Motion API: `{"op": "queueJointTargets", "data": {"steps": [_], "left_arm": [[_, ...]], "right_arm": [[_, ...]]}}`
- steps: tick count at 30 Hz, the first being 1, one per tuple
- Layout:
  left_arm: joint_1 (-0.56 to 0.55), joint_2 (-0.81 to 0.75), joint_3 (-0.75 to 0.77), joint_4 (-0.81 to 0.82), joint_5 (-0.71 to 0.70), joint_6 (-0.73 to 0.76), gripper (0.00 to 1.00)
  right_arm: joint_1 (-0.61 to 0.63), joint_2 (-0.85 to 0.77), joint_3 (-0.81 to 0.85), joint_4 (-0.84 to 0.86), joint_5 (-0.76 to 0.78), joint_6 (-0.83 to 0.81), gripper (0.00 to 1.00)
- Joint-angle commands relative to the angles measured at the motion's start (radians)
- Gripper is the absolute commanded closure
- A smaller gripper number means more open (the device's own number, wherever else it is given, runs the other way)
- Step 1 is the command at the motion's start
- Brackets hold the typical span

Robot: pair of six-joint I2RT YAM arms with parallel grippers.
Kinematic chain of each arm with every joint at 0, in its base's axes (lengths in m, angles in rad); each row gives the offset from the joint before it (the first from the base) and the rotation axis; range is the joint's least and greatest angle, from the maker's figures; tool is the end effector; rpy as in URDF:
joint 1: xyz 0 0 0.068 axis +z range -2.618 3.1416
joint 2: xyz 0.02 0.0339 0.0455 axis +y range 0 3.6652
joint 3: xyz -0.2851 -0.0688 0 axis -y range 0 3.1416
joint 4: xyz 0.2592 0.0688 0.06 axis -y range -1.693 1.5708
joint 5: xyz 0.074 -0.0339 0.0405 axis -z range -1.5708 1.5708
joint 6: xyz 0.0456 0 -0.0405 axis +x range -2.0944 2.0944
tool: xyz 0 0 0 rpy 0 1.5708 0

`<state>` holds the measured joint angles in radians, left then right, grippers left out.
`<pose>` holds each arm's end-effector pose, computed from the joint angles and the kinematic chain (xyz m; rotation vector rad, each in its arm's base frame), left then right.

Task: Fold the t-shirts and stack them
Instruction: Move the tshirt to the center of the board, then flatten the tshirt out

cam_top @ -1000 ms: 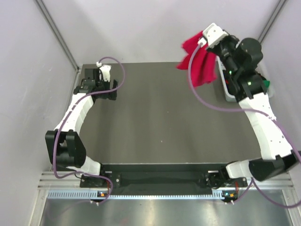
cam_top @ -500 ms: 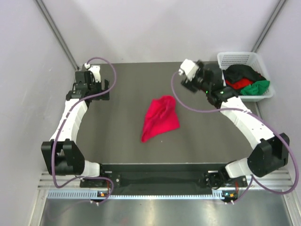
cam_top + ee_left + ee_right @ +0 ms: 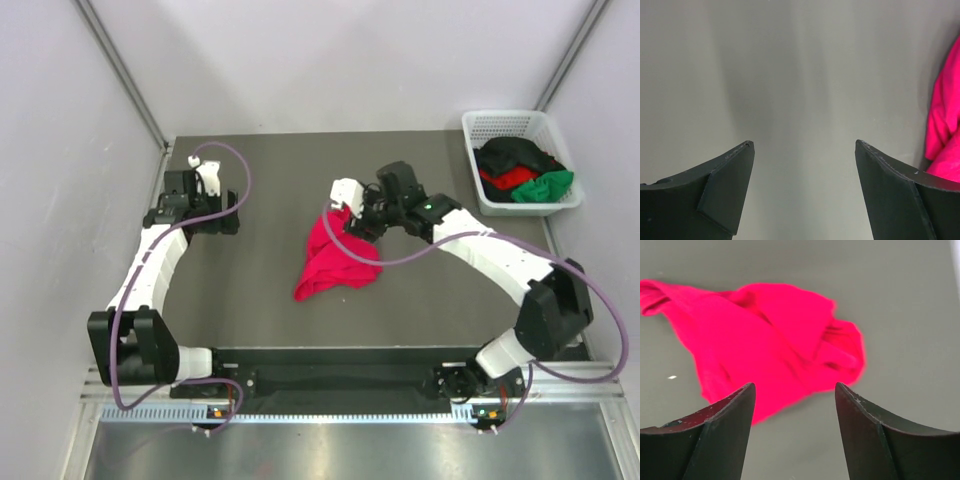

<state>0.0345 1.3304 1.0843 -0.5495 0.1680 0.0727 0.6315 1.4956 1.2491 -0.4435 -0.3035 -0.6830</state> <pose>0.3015 0.0028 0.3005 0.1259 2.3535 -0.1465 0.2787 0.2207 0.3179 -1.4939 1.6720 0.3147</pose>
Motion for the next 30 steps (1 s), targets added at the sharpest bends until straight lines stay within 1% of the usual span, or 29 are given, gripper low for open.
{"op": "queueJointTargets", "data": {"steps": [1, 4, 6, 10, 14, 23, 30], "left_arm": [[0.011, -0.062, -0.001, 0.002, 0.042, -0.001, 0.14], [0.015, -0.074, -0.001, -0.01, 0.038, -0.001, 0.14], [0.016, -0.083, 0.002, -0.021, 0.039, 0.001, 0.14], [0.018, -0.089, -0.001, -0.032, 0.041, 0.009, 0.14], [0.019, -0.077, -0.001, -0.029, 0.045, 0.004, 0.14], [0.018, -0.059, 0.029, -0.035, 0.062, -0.008, 0.14], [0.022, -0.053, 0.031, -0.033, 0.064, -0.017, 0.14]], "right_arm": [[0.039, 0.07, 0.039, -0.034, -0.062, 0.007, 0.36], [0.042, 0.117, 0.023, -0.032, -0.042, 0.019, 0.37], [0.042, 0.129, -0.009, 0.003, 0.012, 0.034, 0.34], [0.04, 0.15, -0.037, 0.012, 0.044, -0.004, 0.31], [0.039, 0.196, -0.017, -0.07, 0.034, -0.021, 0.32], [0.005, 0.242, -0.034, -0.066, 0.049, -0.038, 0.31], [-0.026, 0.262, -0.034, -0.109, 0.023, -0.108, 0.33]]}}
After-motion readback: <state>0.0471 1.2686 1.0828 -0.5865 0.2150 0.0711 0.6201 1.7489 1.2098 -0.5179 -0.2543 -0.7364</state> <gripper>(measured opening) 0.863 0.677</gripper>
